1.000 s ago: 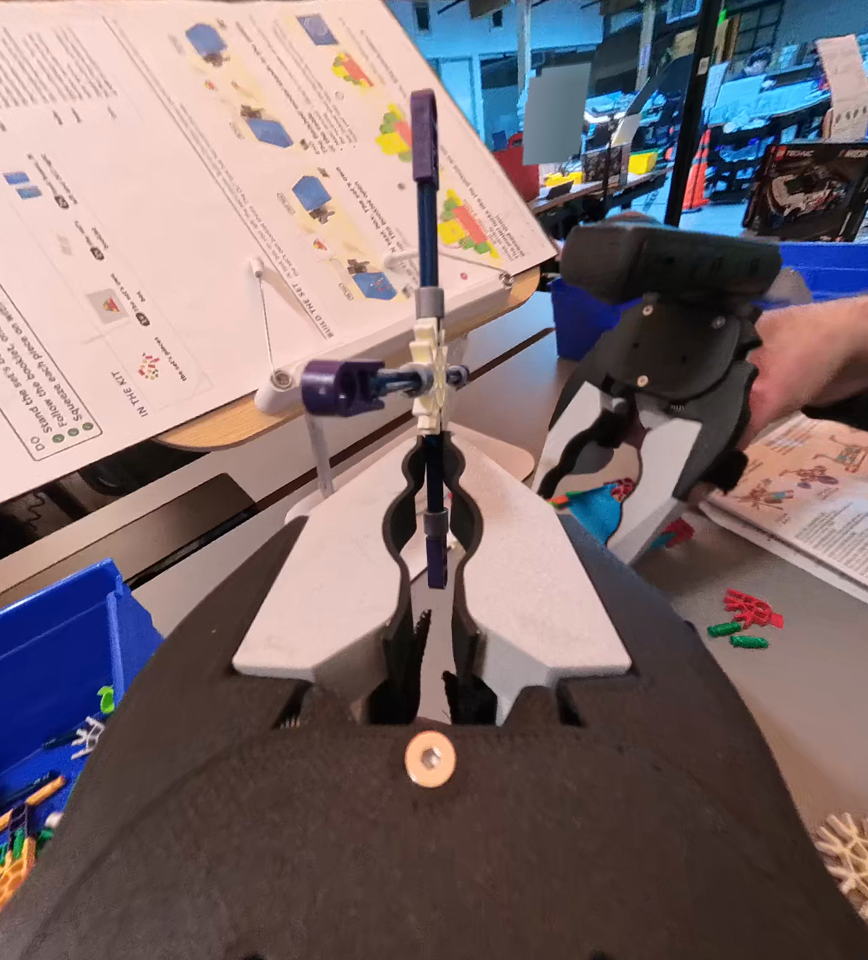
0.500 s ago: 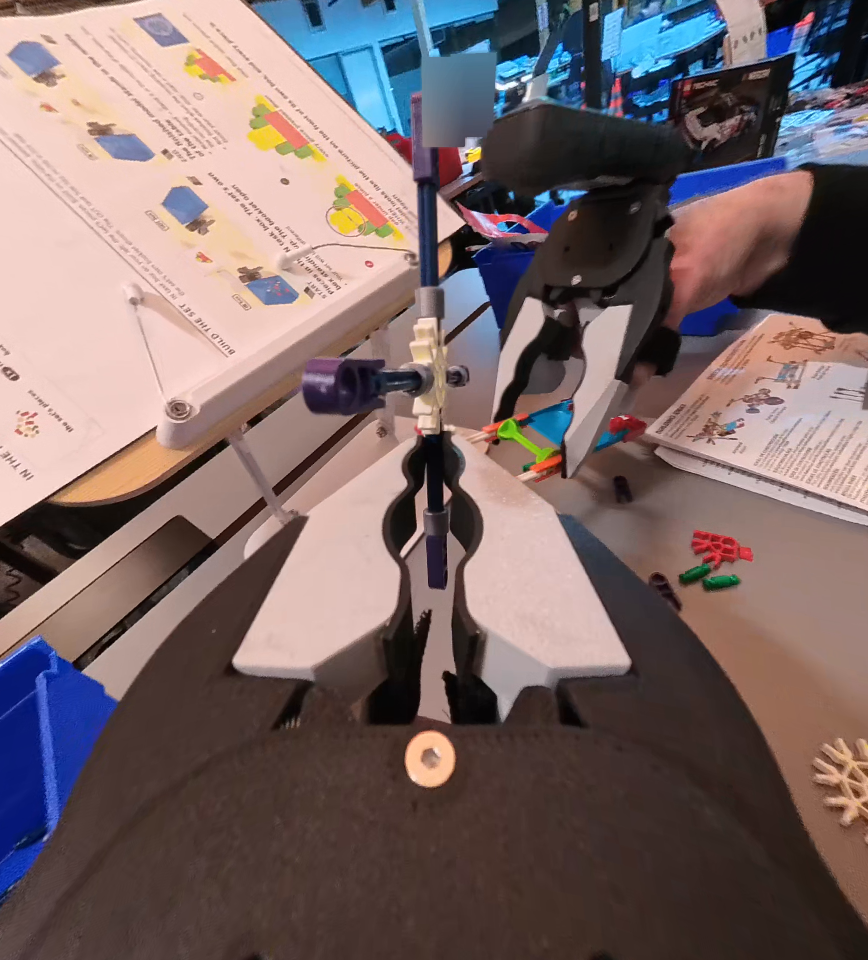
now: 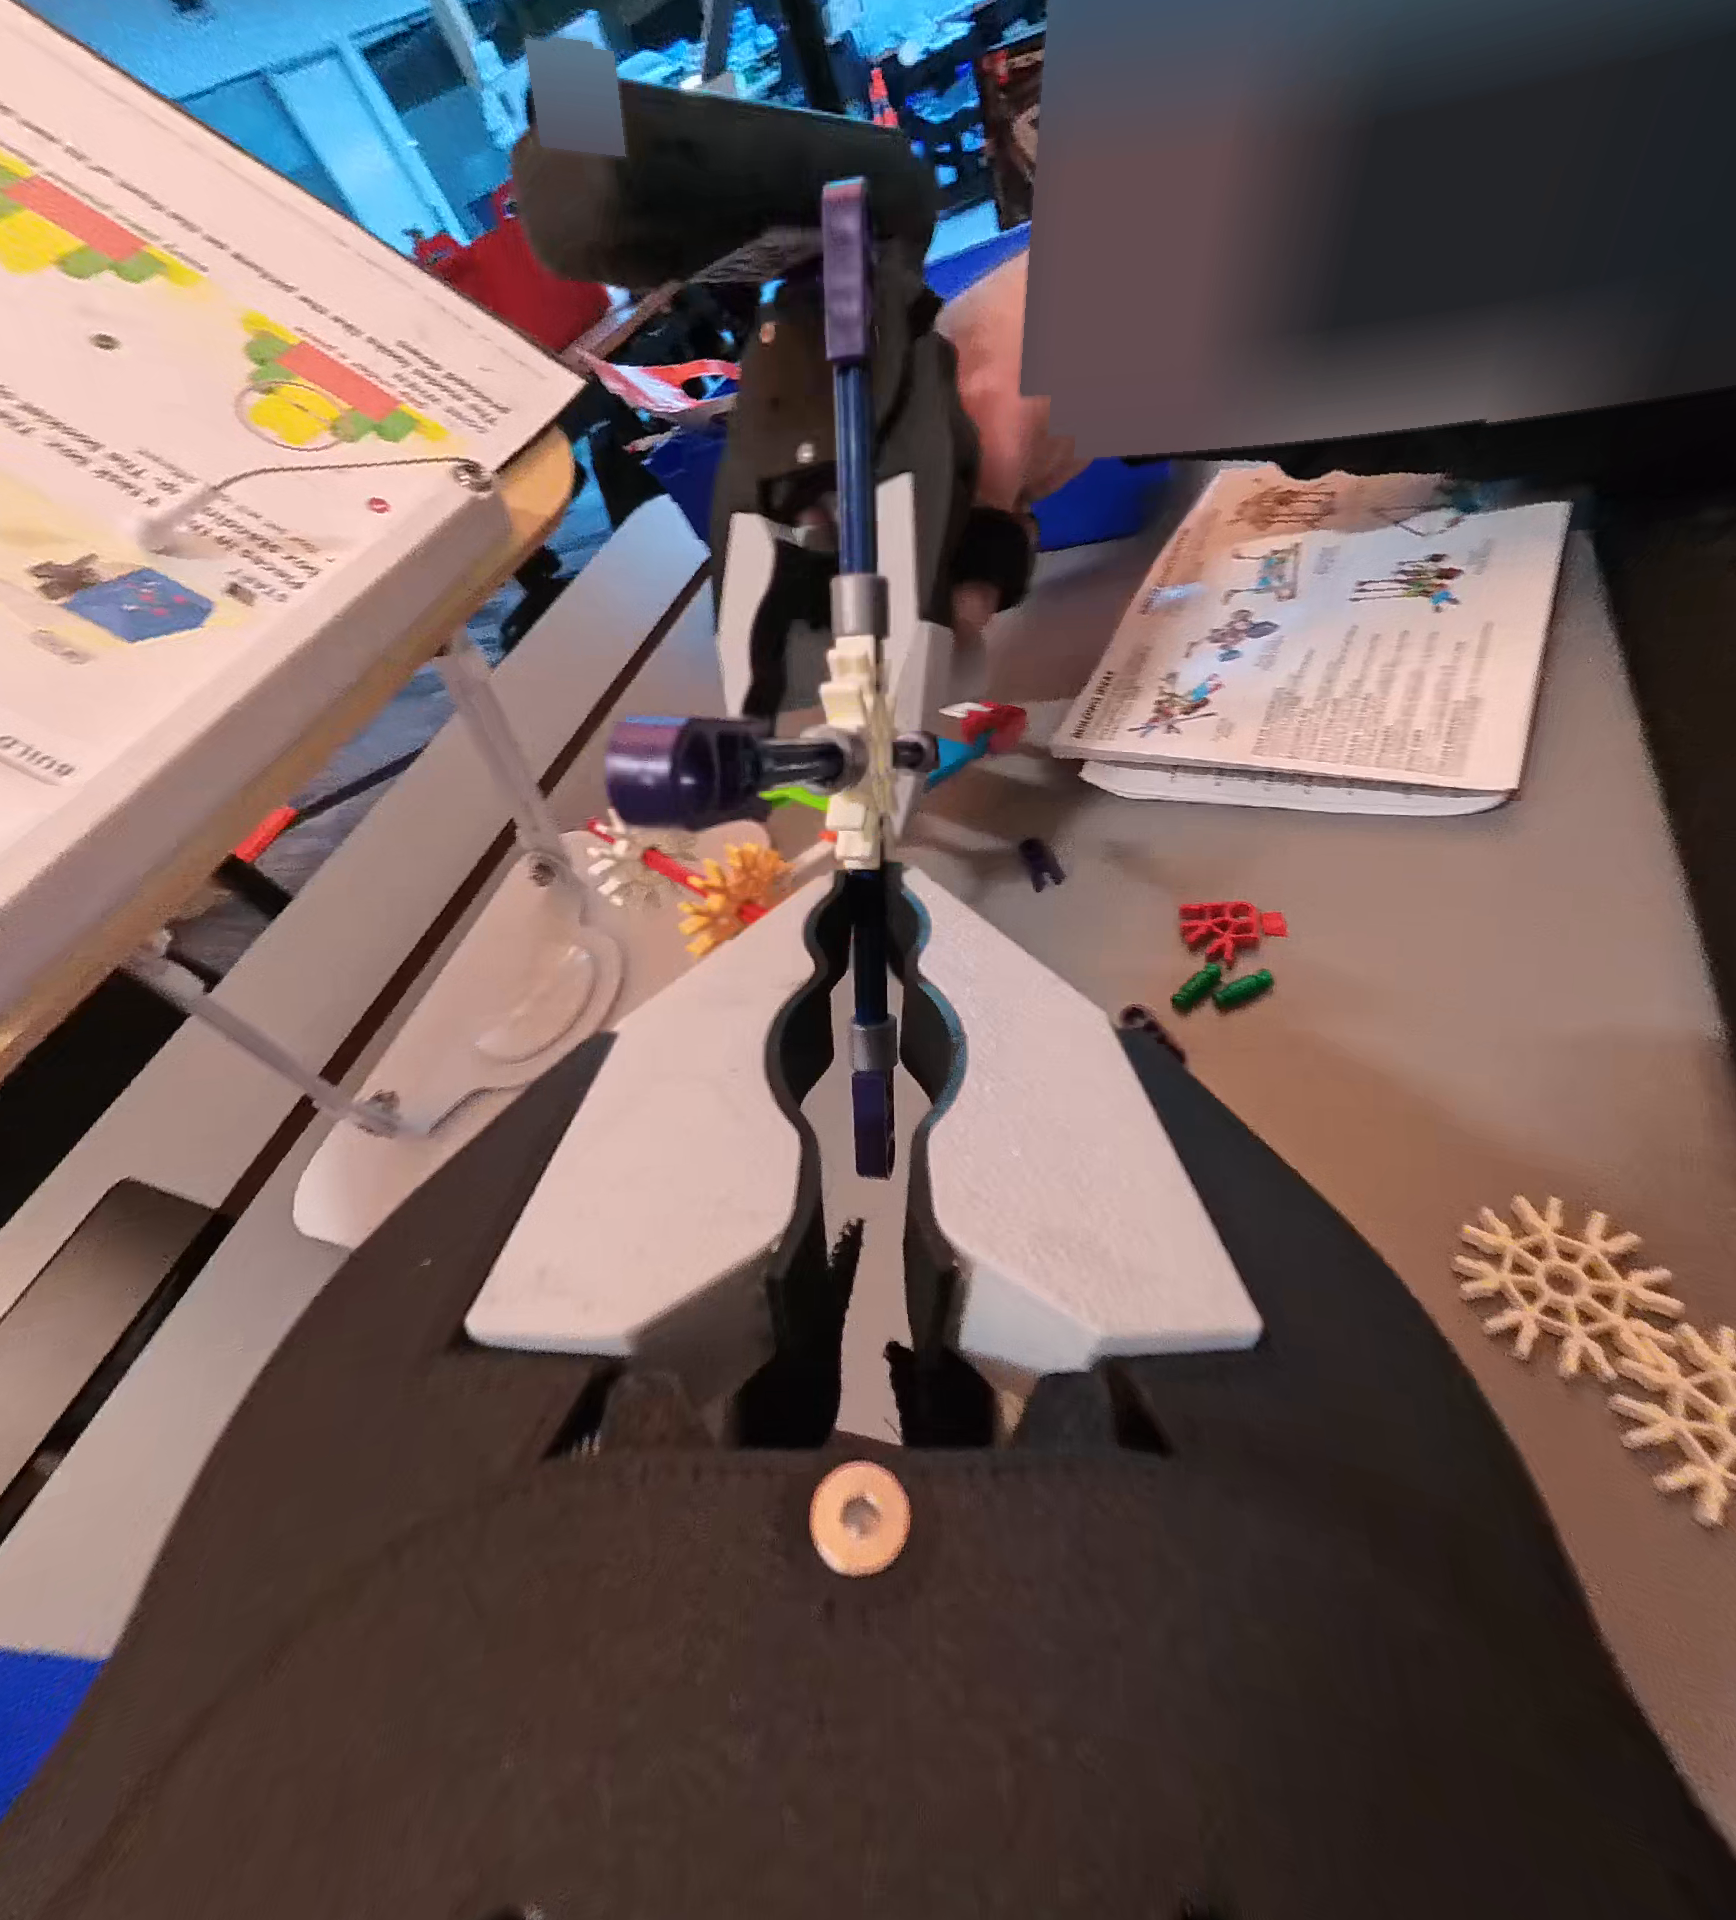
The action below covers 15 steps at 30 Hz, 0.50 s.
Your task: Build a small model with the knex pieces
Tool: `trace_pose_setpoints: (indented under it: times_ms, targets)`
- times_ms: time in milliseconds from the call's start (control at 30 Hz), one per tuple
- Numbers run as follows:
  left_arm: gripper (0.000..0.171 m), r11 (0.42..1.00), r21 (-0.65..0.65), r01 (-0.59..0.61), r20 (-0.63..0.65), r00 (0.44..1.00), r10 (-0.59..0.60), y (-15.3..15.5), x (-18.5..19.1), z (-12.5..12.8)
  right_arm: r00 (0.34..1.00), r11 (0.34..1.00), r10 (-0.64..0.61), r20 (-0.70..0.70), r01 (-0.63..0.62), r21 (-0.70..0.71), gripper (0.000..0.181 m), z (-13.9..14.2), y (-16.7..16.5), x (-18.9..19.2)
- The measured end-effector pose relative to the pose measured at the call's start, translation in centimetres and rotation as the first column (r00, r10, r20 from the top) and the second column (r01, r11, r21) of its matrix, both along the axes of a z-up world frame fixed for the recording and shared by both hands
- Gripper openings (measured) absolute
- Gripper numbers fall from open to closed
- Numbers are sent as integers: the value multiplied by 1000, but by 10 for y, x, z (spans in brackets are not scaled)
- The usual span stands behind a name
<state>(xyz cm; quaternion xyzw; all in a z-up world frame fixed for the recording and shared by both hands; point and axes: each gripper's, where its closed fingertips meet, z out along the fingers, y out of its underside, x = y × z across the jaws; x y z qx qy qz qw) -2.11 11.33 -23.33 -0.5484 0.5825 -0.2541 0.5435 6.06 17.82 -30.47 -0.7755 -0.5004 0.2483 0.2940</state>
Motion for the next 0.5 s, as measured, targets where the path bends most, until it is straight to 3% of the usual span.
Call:
trace_pose_setpoints:
  times_ms: [267, 367, 500]
  targets:
    - [3, 985, 138, 108, -173, 981, -83, -23, 3, -22, 998, 998, 54, -20, -54, 32, 64, 9, -6, 4]
    - [3, 952, 289, 102, -280, 960, -18, -19, 3, -31, 995, 990, 100, -25, -97, 103, 64, 20, -11, 4]
    - [3, 859, 500, 108, -391, 914, 113, -9, 1, -40, 990, 959, 144, -2, -139, 245, 63, 37, -14, 3]
